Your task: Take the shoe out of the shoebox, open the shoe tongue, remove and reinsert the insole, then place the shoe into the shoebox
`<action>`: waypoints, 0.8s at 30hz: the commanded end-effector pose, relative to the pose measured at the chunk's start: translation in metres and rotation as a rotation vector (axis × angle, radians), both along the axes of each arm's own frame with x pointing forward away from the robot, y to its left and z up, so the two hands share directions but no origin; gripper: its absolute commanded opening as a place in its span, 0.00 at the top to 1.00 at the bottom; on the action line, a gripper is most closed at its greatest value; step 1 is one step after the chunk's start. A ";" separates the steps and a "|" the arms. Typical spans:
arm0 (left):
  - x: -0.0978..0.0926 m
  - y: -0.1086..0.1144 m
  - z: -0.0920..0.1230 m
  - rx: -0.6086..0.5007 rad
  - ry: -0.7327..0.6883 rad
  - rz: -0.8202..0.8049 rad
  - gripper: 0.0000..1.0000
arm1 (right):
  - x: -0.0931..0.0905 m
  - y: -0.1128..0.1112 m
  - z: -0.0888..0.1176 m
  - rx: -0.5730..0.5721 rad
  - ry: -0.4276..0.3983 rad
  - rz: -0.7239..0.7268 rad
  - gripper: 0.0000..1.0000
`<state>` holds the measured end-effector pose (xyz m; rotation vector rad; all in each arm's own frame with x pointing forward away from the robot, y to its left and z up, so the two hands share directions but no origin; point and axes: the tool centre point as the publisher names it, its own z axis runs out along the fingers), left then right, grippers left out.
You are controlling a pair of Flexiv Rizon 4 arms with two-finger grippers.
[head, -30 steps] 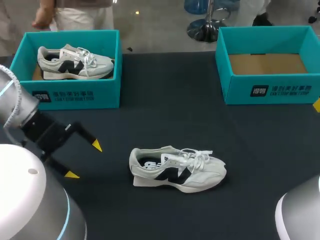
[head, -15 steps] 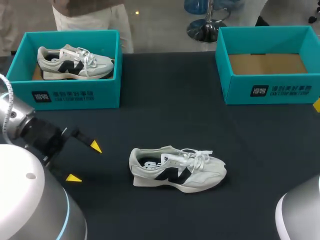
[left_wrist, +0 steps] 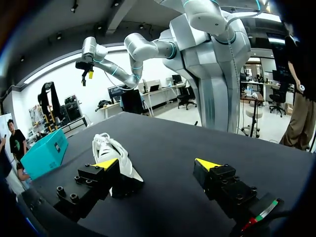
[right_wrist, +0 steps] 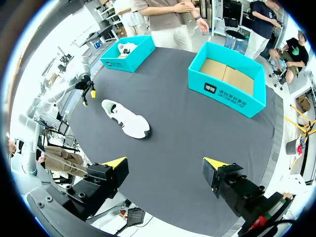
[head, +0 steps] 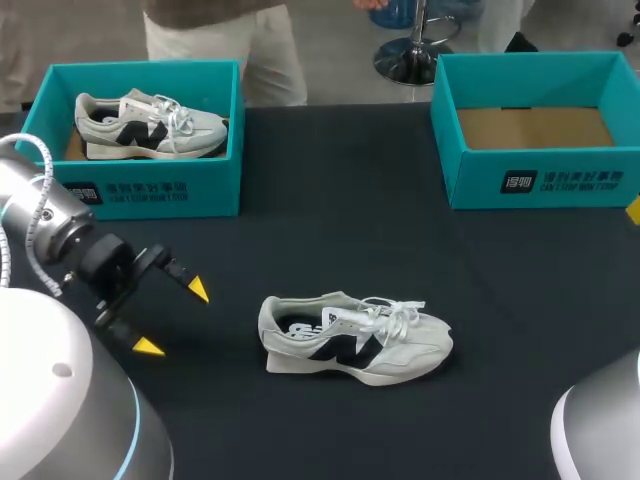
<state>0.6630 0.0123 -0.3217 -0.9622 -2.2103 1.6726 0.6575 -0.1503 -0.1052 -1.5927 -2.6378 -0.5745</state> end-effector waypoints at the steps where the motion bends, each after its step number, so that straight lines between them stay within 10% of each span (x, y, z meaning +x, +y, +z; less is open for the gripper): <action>1: 0.002 0.000 -0.002 -0.003 0.004 -0.005 0.00 | 0.003 0.000 0.000 -0.001 0.006 0.001 0.00; 14: -0.012 -0.004 -0.020 -0.024 0.115 0.714 0.00 | 0.003 0.000 0.000 -0.001 0.006 0.001 0.00; 24: -0.003 -0.014 -0.029 -0.005 0.169 0.824 0.00 | 0.003 0.000 0.000 -0.001 0.006 0.001 0.00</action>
